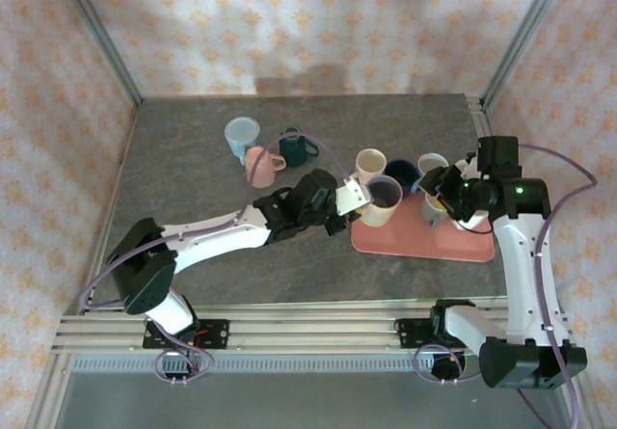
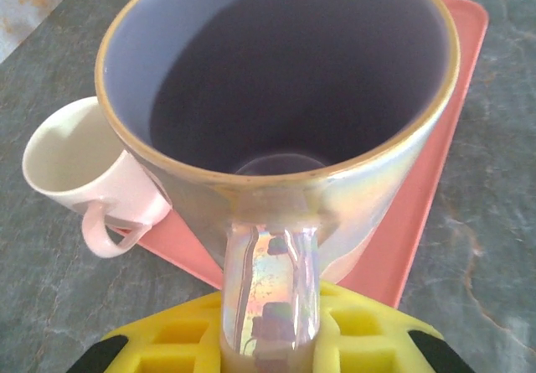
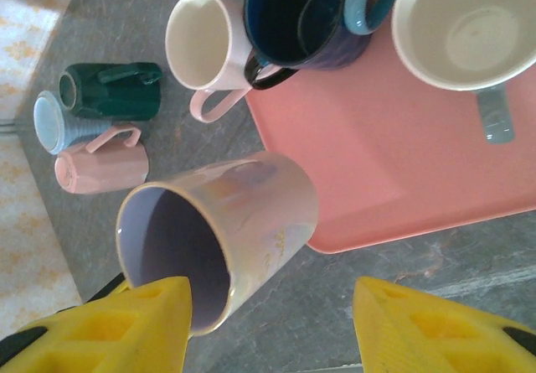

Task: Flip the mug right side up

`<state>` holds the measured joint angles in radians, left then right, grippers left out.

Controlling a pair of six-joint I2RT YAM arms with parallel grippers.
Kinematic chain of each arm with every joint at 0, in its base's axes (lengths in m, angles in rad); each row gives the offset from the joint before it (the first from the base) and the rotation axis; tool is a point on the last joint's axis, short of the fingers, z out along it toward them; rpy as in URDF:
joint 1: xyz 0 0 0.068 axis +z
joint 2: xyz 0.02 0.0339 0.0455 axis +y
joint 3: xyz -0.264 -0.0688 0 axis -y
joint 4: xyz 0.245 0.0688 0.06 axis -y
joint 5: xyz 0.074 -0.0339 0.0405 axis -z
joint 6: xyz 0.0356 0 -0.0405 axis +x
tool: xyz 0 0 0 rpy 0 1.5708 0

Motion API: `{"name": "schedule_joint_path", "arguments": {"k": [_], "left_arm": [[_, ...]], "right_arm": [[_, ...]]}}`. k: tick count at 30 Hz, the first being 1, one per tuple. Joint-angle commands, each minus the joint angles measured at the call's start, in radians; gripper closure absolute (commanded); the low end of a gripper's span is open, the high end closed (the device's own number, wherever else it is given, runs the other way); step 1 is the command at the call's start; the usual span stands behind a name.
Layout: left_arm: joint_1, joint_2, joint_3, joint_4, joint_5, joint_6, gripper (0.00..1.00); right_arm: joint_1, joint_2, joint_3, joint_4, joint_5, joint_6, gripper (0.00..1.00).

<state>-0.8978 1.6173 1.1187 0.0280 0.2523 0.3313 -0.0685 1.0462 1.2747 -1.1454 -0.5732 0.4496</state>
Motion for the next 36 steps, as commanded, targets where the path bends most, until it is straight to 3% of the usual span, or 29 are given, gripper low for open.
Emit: {"name": "schedule_joint_path", "arguments": {"k": [1,15,36], "left_arm": [[-0.012,0.022,0.031,0.257,-0.035,0.021,1.0],[-0.012,0.246,0.16,0.341,0.009,0.006,1.0],[-0.023,0.378,0.225,0.401,0.044,-0.039,1.0]], "right_arm": [[-0.047,0.001,-0.016,-0.035,-0.016,-0.06,0.46],[-0.111,0.027,-0.103,-0.04,0.038,-0.142,0.45],[-0.117,0.034,-0.099,-0.033,0.049,-0.126,0.45]]}}
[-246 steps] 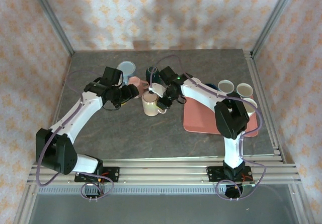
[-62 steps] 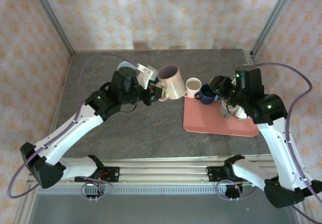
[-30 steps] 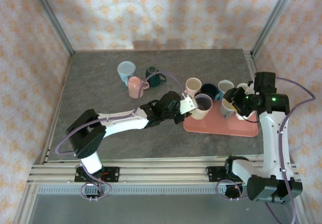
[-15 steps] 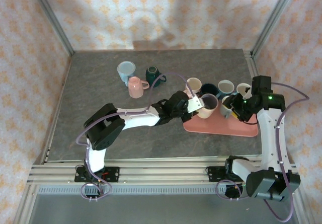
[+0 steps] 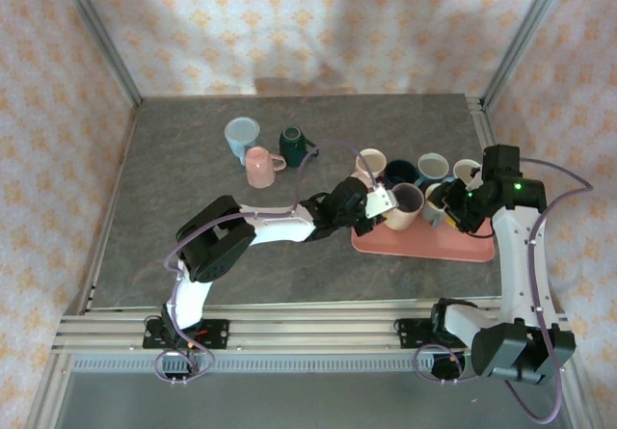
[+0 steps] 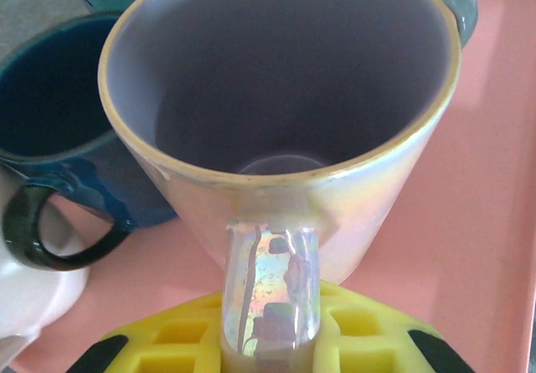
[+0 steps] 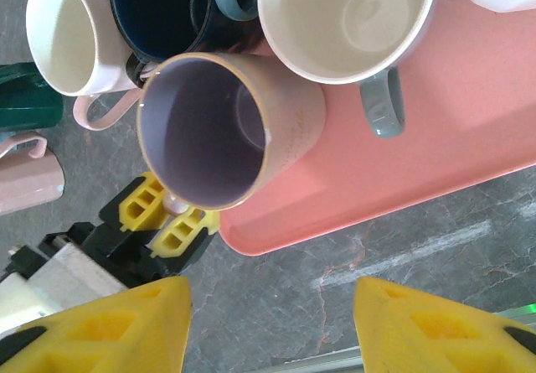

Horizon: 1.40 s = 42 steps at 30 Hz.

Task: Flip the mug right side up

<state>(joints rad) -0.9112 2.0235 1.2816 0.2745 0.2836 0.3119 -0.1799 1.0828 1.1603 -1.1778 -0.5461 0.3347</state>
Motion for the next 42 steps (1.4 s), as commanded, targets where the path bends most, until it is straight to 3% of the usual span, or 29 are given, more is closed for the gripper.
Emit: {"name": "schedule_joint_path", "arguments": {"k": [1,12,18,20,27,30,37,42], "left_arm": [[-0.01,-0.025,0.062,0.155,0.015,-0.02,1.0],[-0.017,0.009,0.088,0.137,0.005,-0.03,1.0],[-0.017,0.033,0.122,0.111,-0.004,-0.04,0.95],[-0.018,0.034,0.122,0.106,-0.004,-0.041,0.88],[-0.018,-0.004,0.092,0.09,0.0,-0.04,0.51],[-0.018,-0.047,0.056,0.094,-0.014,-0.039,0.45],[-0.008,-0.254,-0.097,0.106,-0.019,-0.081,0.43],[0.076,-0.438,-0.256,0.075,-0.024,-0.219,0.42]], "right_arm": [[-0.006,-0.003,0.016,-0.002,0.021,-0.013,0.45],[-0.009,-0.011,0.013,-0.002,0.017,-0.009,0.45],[-0.009,-0.02,0.013,-0.006,0.014,-0.006,0.45],[-0.01,-0.021,0.02,-0.011,0.014,-0.007,0.45],[-0.009,-0.024,0.03,-0.018,0.021,-0.008,0.44],[-0.009,-0.03,0.033,-0.021,0.029,-0.007,0.44],[-0.01,-0.04,0.049,-0.01,-0.012,-0.016,0.45],[0.012,-0.051,0.035,0.032,-0.066,-0.006,0.48]]}}
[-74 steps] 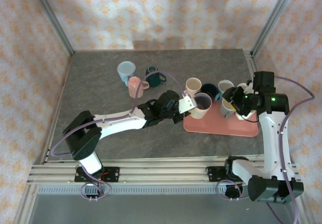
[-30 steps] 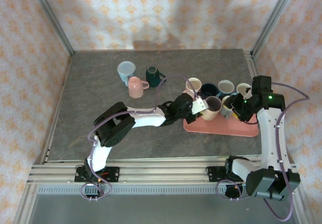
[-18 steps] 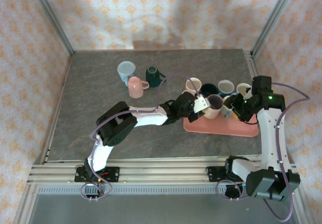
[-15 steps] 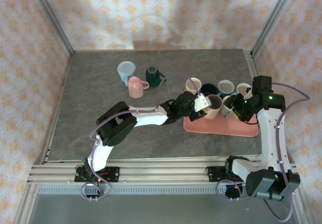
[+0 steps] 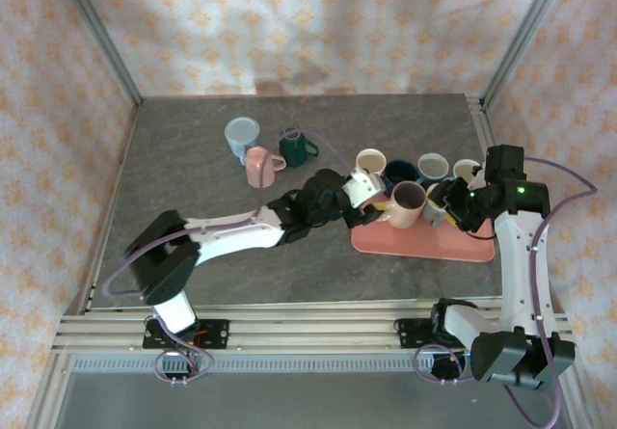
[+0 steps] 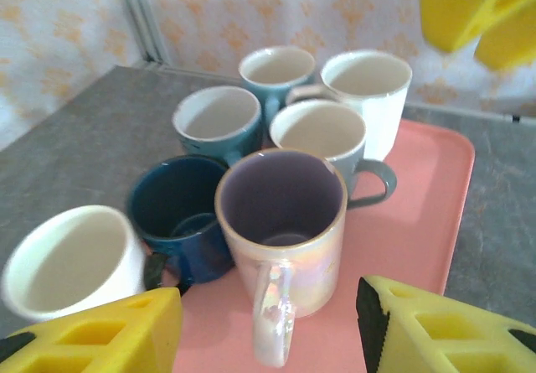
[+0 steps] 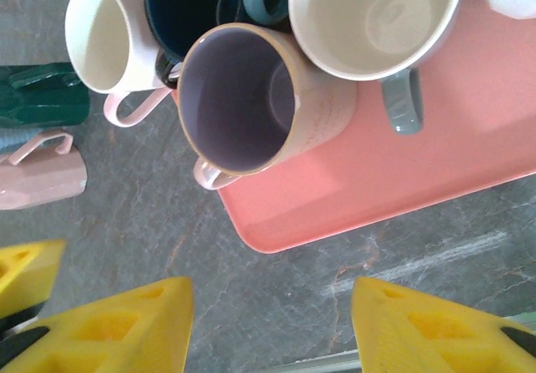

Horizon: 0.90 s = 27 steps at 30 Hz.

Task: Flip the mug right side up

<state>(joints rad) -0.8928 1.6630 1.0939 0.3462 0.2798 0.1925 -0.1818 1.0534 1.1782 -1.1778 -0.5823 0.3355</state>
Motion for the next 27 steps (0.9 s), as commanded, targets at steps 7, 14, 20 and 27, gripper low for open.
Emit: {"name": "schedule_joint_path", "arguments": {"k": [7,14,20,27], "left_arm": [[0.259,-0.291,-0.173,-0.255,-0.139,-0.256,0.41],[0.518,-0.395,-0.167,-0.526,-0.095,-0.473,0.39],[0.725,-0.364,-0.126,-0.638,0.047,-0.628,0.39],[0.802,-0.213,0.002,-0.706,0.175,-0.657,0.41]], "right_arm": [[0.211,-0.001,0.018,0.115,0.076,0.071,0.48],[0.532,0.136,0.083,0.26,0.248,-0.061,0.5],[0.681,0.383,0.202,0.4,0.262,-0.382,0.5],[0.682,0.62,0.32,0.566,0.186,-0.812,0.48]]}}
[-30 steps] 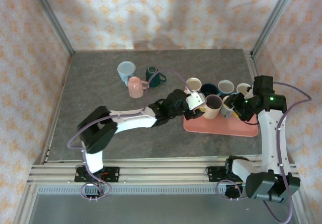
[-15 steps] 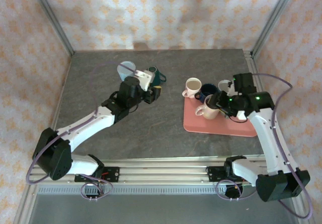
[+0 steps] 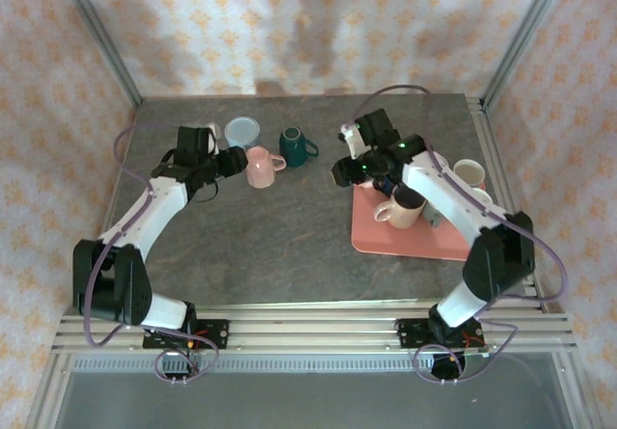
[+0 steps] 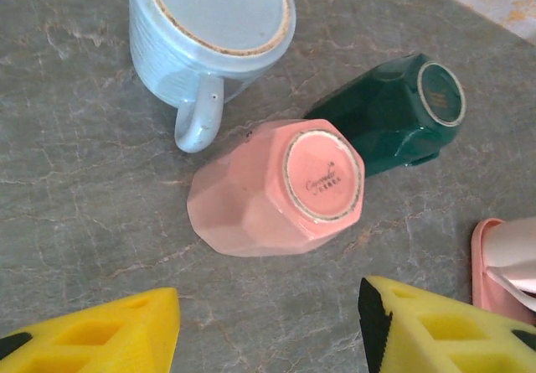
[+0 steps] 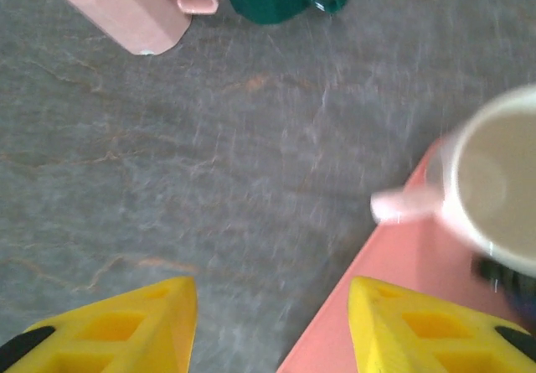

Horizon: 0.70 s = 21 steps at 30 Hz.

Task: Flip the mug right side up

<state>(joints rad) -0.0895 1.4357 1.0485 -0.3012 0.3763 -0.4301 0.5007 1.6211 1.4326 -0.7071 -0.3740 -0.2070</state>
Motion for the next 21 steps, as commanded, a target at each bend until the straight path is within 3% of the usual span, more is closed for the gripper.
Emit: {"name": "schedule_joint_path", "arguments": {"k": [1,5,10,16,21], "left_arm": [[-0.001,0.025,0.058,-0.055,0.081,-0.032,0.41],[-0.001,0.095,0.116,-0.05,0.123,-0.024,0.4],[-0.001,0.176,0.188,-0.017,0.167,-0.054,0.4],[-0.001,0.234,0.277,-0.016,0.201,-0.096,0.39],[-0.011,0.278,0.348,-0.054,0.201,-0.099,0.39]], "right_arm": [[-0.001,0.098,0.096,0.096,-0.031,-0.331,0.47],[-0.013,0.253,0.221,0.099,-0.074,-0.518,0.46],[-0.063,0.444,0.418,0.07,-0.202,-0.598,0.46],[-0.09,0.657,0.678,-0.022,-0.221,-0.656,0.52],[-0.092,0.776,0.819,-0.091,-0.252,-0.716,0.49]]}}
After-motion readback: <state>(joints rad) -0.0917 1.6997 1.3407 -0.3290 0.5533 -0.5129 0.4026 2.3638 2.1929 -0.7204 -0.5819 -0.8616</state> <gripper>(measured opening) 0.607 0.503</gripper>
